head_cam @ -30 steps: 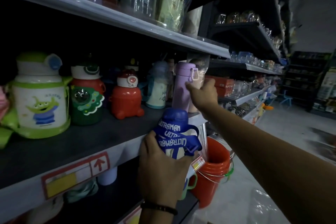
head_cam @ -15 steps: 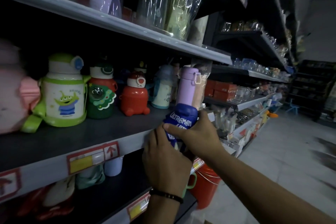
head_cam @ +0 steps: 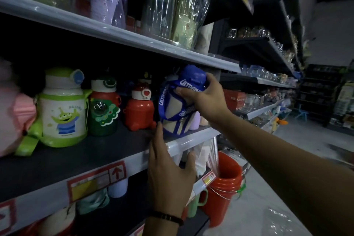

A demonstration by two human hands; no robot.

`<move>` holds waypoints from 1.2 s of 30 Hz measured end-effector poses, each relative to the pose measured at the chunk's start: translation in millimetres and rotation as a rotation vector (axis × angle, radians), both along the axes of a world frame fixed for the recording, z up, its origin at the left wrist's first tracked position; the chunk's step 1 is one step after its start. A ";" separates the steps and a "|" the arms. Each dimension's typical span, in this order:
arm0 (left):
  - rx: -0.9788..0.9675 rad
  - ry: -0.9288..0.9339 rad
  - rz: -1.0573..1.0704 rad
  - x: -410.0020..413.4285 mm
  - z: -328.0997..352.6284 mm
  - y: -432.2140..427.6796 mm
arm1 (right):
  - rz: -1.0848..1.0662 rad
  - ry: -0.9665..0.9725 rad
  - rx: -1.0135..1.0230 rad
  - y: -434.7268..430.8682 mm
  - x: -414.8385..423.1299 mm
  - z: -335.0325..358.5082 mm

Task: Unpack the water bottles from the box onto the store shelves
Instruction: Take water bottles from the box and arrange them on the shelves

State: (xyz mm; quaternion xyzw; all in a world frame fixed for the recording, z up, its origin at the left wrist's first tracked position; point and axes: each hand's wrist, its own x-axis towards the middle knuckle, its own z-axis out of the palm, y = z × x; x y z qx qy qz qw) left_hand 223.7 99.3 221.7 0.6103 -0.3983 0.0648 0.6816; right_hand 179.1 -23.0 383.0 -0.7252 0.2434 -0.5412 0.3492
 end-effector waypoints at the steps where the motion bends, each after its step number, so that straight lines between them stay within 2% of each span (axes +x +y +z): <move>1: 0.000 0.010 -0.029 1.7 -1.1 -0.6 | 0.005 0.015 -0.009 -7.0 5.1 3.2; 4: 0.017 0.045 -0.113 6.2 -5.3 -1.7 | 0.018 0.056 -0.022 -25.9 18.5 4.7; 15: 0.024 0.084 -0.107 8.5 -7.2 -5.5 | -0.083 0.216 -0.110 -49.9 27.6 -9.3; 23: 0.062 0.098 -0.119 4.6 -8.4 -6.8 | -0.161 0.532 -0.208 -55.5 35.9 12.2; 27: 0.069 0.108 -0.107 3.9 -10.4 -8.1 | -0.307 0.691 -0.384 -47.1 33.9 15.9; 36: 0.120 0.022 -0.160 -4.7 -16.7 -13.6 | -0.245 0.644 -0.381 -30.4 -0.9 7.6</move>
